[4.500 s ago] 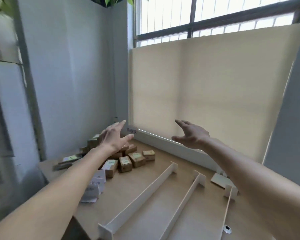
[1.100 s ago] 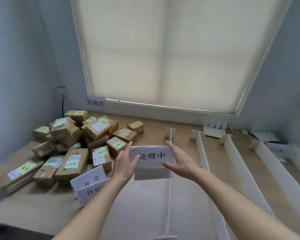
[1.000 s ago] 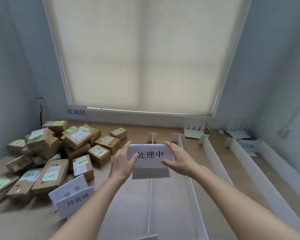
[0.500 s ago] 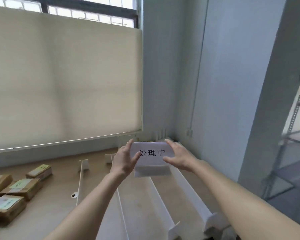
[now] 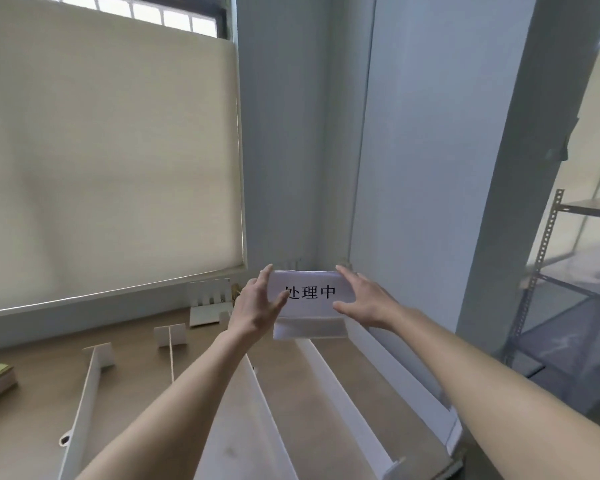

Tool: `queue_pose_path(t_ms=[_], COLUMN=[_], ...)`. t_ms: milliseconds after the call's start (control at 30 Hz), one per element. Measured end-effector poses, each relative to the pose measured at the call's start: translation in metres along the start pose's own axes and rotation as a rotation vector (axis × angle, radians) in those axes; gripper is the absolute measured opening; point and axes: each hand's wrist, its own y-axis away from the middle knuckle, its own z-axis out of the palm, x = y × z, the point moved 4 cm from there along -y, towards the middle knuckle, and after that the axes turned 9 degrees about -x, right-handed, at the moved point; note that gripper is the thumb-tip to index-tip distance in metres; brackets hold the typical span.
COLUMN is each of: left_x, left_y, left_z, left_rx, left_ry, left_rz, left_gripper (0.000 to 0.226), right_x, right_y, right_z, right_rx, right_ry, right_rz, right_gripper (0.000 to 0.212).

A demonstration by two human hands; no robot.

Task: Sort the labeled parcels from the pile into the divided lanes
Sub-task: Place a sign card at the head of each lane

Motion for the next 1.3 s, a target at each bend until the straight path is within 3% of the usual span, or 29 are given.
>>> queue_pose_path(t_ms=[300,533,867,1300], left_x=[-0.03,-0.085,-0.202,-0.381], left_y=[-0.125,-0.175,-0.227,-0.301], left_z=[0.02,0.041,0.113,0.287], left_rx=[0.035,0.048,-0.006,-0.148], left_ry=[0.027,-0.006,-0.059,0.004], left_rz=[-0.018,-0.121,-0.316,-0.582], left_gripper=[0.071,0.069,0.069,0.073], right_x=[0.022,0.03,0.073,0.184], right_y=[-0.13,-0.215,-0.353,-0.526], right_z=[-0.028,0.001,0.111,0.31], right_rx=[-0.022,-0.113,-0.338,-0.579], right_ry=[0.047,0.04,0.066,0.025], right_rz=[-0.034,-0.071,-0.135,-0.11], right_gripper=[0.085,0.085,0.088,0.081])
